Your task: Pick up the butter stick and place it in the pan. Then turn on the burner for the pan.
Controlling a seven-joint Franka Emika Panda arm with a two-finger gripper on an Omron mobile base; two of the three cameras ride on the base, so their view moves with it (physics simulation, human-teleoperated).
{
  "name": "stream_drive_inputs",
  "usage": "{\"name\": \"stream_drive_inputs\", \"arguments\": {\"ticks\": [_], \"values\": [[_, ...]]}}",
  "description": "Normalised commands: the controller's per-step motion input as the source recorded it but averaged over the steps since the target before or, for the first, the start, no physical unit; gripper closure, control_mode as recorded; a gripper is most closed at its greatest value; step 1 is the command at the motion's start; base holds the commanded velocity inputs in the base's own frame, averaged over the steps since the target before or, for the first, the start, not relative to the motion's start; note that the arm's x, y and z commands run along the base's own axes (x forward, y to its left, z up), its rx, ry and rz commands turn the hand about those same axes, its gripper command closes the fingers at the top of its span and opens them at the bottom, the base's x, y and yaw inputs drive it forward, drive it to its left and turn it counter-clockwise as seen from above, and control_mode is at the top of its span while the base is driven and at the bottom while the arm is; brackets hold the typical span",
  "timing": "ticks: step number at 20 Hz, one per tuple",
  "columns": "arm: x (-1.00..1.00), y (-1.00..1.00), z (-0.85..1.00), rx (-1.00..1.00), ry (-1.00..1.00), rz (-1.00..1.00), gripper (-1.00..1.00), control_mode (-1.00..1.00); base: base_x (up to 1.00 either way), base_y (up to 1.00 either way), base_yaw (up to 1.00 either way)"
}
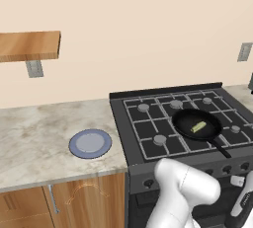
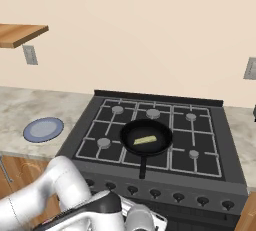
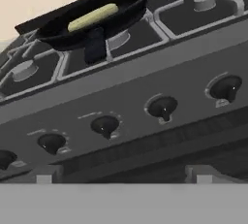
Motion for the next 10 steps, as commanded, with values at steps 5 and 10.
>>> {"name": "stream_drive_inputs", "arguments": {"ticks": [5,10], "values": [[0.03,-0.01,-0.48,-0.20,-0.36,0.20,-1.00,-1.00,0.00,0.00,0.00],[0.11,-0.20,-0.29,-0.18,-0.35,0.14,-1.00,-1.00,0.00,0.00,0.00]]}}
